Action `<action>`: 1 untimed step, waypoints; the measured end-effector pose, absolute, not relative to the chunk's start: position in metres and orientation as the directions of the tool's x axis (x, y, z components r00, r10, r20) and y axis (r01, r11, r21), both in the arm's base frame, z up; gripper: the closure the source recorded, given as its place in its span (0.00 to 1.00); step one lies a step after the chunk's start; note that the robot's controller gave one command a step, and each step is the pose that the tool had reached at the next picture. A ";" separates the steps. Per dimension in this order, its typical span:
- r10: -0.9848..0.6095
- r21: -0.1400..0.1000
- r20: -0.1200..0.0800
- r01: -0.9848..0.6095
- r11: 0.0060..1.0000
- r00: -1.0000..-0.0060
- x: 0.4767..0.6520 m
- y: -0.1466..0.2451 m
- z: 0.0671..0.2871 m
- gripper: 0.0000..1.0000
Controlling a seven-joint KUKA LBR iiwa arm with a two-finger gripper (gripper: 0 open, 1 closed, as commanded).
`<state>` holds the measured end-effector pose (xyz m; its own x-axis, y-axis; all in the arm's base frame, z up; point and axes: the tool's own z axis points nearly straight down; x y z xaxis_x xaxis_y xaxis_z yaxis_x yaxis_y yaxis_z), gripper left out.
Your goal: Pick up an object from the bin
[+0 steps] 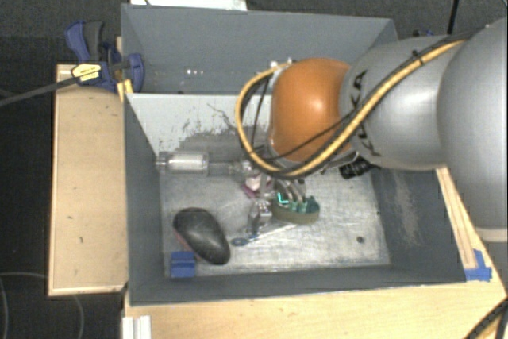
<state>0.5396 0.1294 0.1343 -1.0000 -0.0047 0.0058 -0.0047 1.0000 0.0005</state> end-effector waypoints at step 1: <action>-0.032 0.002 -0.009 -0.032 0.999 -0.999 0.521 0.053 0.072 0.00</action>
Offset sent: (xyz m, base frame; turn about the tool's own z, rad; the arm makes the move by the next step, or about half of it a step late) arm -0.0209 -0.0741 -0.0643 -0.0323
